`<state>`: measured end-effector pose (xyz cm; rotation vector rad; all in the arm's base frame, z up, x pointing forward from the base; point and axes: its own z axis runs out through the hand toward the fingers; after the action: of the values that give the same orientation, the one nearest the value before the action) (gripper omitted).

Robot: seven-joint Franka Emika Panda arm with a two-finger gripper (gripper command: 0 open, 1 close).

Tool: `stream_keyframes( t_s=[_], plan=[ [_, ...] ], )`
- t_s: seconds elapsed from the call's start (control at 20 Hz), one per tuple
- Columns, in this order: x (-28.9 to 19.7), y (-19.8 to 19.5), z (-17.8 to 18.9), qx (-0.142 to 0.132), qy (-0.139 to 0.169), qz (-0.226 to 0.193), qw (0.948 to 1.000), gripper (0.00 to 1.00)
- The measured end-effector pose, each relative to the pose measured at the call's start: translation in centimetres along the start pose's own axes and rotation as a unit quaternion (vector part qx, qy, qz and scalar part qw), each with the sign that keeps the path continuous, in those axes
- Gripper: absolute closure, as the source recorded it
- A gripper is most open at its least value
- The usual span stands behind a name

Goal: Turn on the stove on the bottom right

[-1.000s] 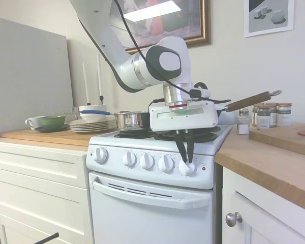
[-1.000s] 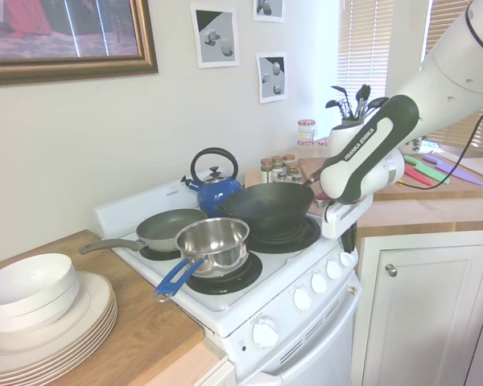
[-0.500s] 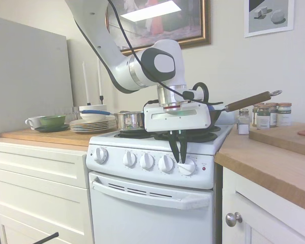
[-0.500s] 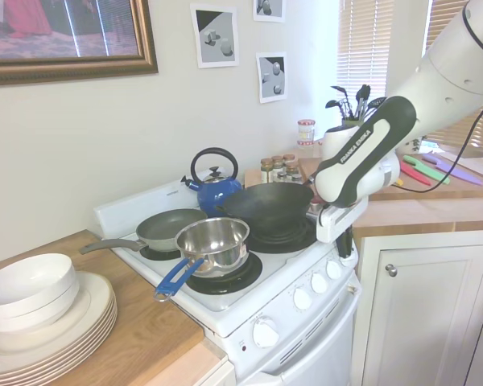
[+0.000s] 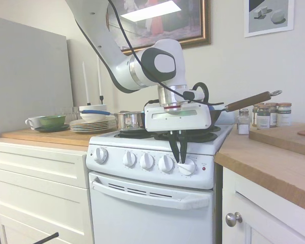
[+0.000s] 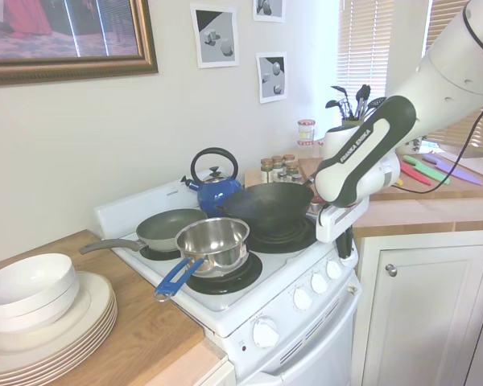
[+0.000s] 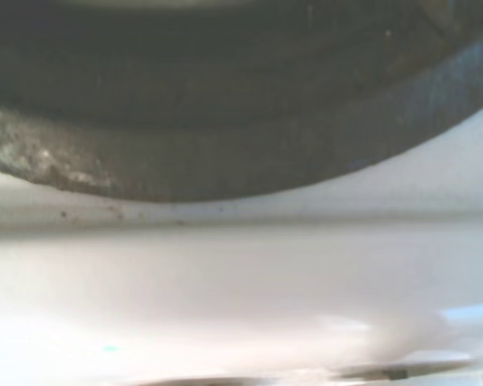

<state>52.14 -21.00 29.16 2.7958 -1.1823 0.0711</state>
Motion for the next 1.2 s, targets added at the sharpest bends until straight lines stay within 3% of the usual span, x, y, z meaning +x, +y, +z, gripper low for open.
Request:
stream_keyframes(
  t_s=[1.2],
  plan=[
    [-0.4, 0.4, 2.1, 0.02, -0.032, 0.021, 0.9991, 1.0]
  ],
)
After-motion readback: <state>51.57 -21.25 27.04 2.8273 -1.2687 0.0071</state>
